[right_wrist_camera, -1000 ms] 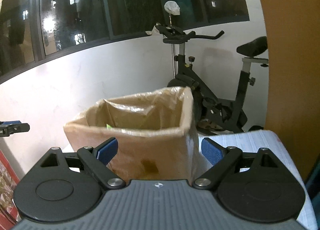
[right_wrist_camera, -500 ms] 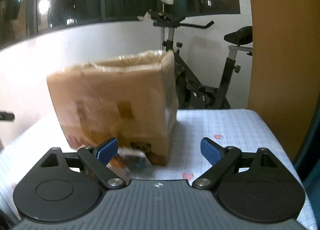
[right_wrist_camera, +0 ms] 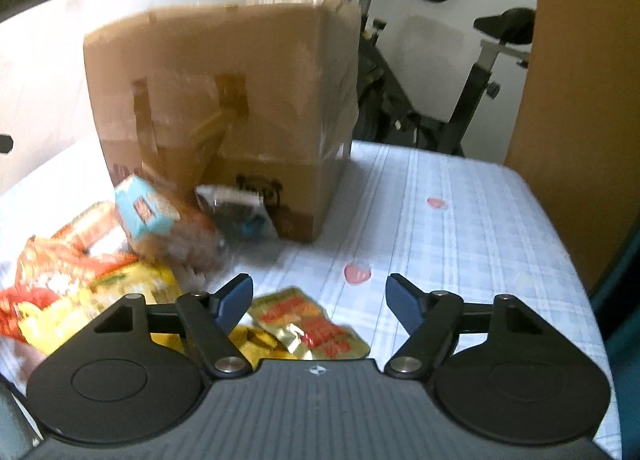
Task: Organize snacks
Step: 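Grasp the orange-wrapped bar with the left gripper while the right gripper grasps the gold sachet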
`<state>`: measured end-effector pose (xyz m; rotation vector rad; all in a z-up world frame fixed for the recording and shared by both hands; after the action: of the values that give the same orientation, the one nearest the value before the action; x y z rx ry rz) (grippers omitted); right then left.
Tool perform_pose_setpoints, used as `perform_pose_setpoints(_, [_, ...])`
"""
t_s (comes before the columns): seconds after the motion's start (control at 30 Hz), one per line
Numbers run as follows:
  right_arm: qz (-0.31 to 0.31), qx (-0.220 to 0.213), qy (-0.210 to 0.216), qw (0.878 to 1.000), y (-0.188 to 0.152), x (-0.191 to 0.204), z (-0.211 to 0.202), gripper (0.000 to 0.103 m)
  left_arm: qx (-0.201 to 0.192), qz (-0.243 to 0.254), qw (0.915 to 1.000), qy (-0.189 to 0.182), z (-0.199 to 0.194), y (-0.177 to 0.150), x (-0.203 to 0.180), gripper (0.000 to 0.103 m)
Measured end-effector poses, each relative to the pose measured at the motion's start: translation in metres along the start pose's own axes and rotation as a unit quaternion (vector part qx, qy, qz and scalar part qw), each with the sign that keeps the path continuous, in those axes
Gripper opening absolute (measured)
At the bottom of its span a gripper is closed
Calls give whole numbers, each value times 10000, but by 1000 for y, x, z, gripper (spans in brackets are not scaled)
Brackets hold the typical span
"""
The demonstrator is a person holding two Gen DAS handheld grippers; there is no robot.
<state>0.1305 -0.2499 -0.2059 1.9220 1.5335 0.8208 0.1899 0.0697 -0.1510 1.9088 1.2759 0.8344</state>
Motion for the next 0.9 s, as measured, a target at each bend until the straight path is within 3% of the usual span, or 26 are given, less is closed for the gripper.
perform_pose_setpoints(0.43, [337, 735, 364, 9961, -22, 0, 37, 72, 162, 27, 9998, -111, 10, -8, -12, 73])
perform_pose_setpoints(0.73, [305, 735, 278, 9964, -22, -1, 43, 70, 253, 27, 9996, -121, 19, -10, -16, 73])
perform_pose_setpoints(0.9, [293, 611, 191, 9975, -21, -3, 45, 54, 255, 53, 9996, -134, 22, -9, -19, 73])
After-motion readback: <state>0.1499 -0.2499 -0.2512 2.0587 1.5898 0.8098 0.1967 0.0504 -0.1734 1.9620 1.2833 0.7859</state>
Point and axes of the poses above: each gripper's, at about its wrist camera, not at the fingertips, and z roughly the way its jaws point, x to its left, y to its top, the point moved 10 cm from there along z, roughly the way its jaws point, and after that the axes turned 12 degrees about z, right-handed, at the moved point
